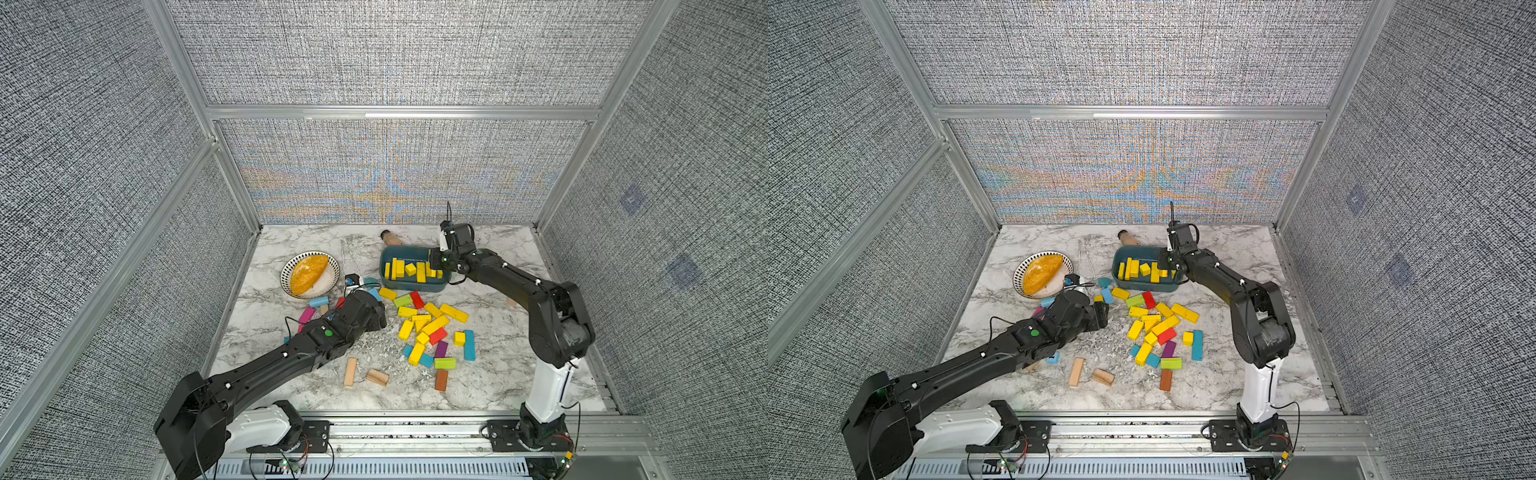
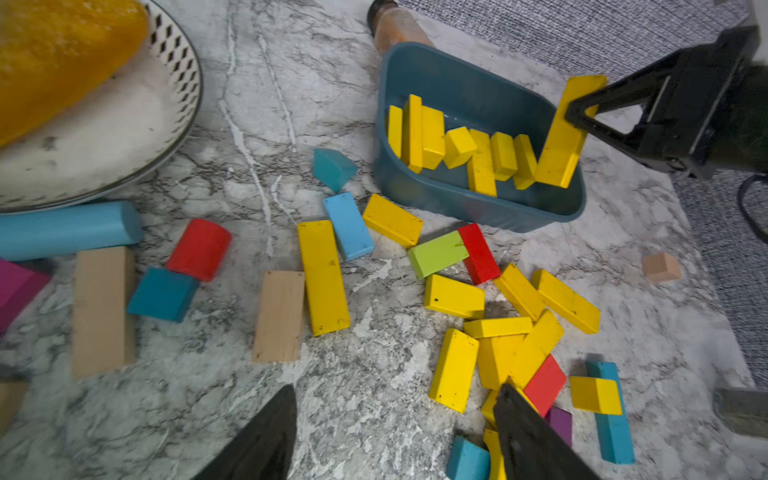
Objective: Pick out the yellow building blocks
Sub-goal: Place the building block in the storage box.
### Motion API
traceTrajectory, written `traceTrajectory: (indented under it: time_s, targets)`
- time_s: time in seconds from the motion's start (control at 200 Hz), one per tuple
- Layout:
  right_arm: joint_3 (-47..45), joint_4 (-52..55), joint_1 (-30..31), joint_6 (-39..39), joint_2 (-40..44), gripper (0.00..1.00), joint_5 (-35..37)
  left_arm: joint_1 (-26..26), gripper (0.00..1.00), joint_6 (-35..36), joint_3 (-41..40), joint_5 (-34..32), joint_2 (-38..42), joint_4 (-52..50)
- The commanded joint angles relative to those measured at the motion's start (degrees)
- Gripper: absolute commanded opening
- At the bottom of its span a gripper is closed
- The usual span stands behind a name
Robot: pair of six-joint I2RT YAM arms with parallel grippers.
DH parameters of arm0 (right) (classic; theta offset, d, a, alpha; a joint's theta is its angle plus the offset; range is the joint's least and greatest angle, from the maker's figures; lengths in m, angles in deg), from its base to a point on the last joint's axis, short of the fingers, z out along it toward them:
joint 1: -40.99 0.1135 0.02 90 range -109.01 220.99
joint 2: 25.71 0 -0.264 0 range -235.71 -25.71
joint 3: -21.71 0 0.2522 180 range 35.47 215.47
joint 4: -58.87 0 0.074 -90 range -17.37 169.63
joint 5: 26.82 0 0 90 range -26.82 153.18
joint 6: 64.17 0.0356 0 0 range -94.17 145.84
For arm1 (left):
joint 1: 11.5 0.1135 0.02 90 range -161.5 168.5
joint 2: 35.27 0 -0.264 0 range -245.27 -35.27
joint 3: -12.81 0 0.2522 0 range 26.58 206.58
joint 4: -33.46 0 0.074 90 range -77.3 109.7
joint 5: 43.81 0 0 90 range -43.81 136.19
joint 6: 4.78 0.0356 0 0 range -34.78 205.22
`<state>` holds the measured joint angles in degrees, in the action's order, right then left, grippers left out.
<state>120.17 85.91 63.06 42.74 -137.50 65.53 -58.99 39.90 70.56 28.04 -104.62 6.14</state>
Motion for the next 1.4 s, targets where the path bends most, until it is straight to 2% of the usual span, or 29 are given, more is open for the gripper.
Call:
traceTrajectory:
  time_s: [0.0, 0.365, 0.44, 0.621, 0.771, 0.891, 1.156, 1.396]
  targets:
    - [3.7, 7.0, -0.4, -4.1, -3.3, 0.06, 7.7, 0.1, 0.75, -1.6, 0.7, -3.4, -1.1, -3.3]
    - [12.4, 11.4, -1.1, -5.0, -12.2, 0.09, 5.1, 0.5, 0.73, -2.4, 5.1, -1.1, -7.3, -6.5]
    - [13.1, 11.7, -1.0, -5.0, -12.9, 0.13, 4.7, 0.6, 0.72, -2.9, 6.5, -0.1, -9.0, -7.5]
    - [13.6, 11.5, -1.0, -4.8, -12.0, 0.31, 4.2, 1.0, 0.72, -3.6, 9.9, 1.9, -13.3, -10.2]
    - [13.3, 11.3, -1.0, -5.2, -8.3, 0.39, 4.3, 1.6, 0.72, -4.4, 13.1, 3.6, -17.5, -12.1]
    - [11.0, 10.3, -1.0, -5.2, -3.5, 0.41, 4.3, 2.2, 0.72, -5.4, 16.4, 4.3, -21.7, -14.6]
    - [-3.9, 3.4, -0.8, -3.3, 10.8, 0.42, 2.3, 4.3, 0.63, -5.3, 24.8, 5.6, -32.5, -22.5]
    - [-13.4, 1.9, -0.8, -2.0, 18.5, 0.42, 2.3, 5.4, 0.6, -6.9, 26.0, 3.8, -35.8, -24.2]
